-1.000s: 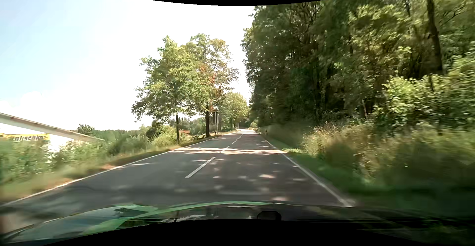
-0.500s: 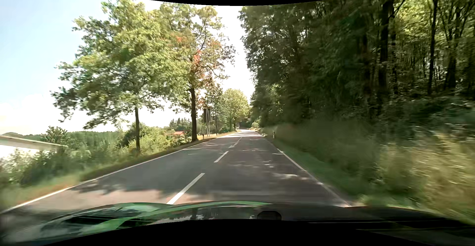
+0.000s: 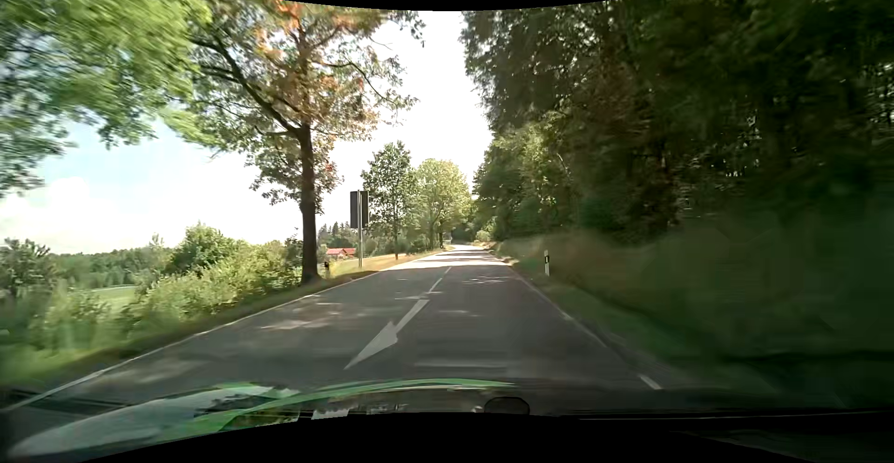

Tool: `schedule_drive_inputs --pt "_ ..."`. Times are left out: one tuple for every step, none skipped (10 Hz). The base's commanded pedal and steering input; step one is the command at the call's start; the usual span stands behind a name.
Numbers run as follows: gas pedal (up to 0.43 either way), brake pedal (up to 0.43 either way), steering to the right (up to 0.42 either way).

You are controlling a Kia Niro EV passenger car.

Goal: Follow the waypoints while adhering to traffic rules and regulations

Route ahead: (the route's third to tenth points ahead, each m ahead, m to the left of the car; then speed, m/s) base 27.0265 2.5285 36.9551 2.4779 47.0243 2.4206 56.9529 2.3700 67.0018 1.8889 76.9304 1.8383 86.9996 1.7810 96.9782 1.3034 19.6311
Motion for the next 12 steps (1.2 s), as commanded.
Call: schedule_drive_inputs --pt "0.339 0.000 -0.006" --pt "0.339 0.000 -0.002" --pt "0.370 0.000 0.004" --pt "0.370 0.000 0.007" --pt "0.370 0.000 0.004" --pt "0.378 0.000 0.001" --pt "0.378 0.000 0.001" --pt "0.378 0.000 0.001" --pt "0.378 0.000 0.001" --pt "0.358 0.000 0.001" --pt "0.311 0.000 0.000" --pt "0.311 0.000 -0.003"
